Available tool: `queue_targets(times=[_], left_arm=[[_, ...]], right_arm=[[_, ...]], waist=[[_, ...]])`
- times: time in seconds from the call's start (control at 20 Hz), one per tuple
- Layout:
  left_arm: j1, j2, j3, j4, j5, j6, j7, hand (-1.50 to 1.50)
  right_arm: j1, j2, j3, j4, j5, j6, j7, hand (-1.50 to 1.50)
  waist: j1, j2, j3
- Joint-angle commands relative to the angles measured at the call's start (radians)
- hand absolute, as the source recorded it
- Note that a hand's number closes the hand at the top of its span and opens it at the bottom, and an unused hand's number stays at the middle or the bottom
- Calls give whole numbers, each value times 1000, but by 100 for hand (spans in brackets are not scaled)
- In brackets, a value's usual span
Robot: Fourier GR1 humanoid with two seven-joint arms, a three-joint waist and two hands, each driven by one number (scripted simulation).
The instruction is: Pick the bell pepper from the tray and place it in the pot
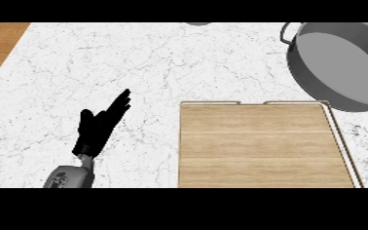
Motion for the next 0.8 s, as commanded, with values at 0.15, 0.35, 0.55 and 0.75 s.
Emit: queue_targets(times=[0.15,0.35,0.55,0.75], left_arm=[[-29,-1,17,22,8,-15,1,0],[30,-42,-51,-47,-37,19,28,0],[-39,19,18,-1,4,-32,28,0],[-16,-18,0,4,11,-32,3,0]], right_arm=[[-254,-20,109,142,178,47,54,150],[-392,64,199,147,288,-35,169,150],[-514,123,263,219,396,-68,206,150],[-558,139,347,266,533,-166,235,150]], waist=[[-4,-1,-2],[17,1,-2],[22,6,-2],[33,10,-2]])
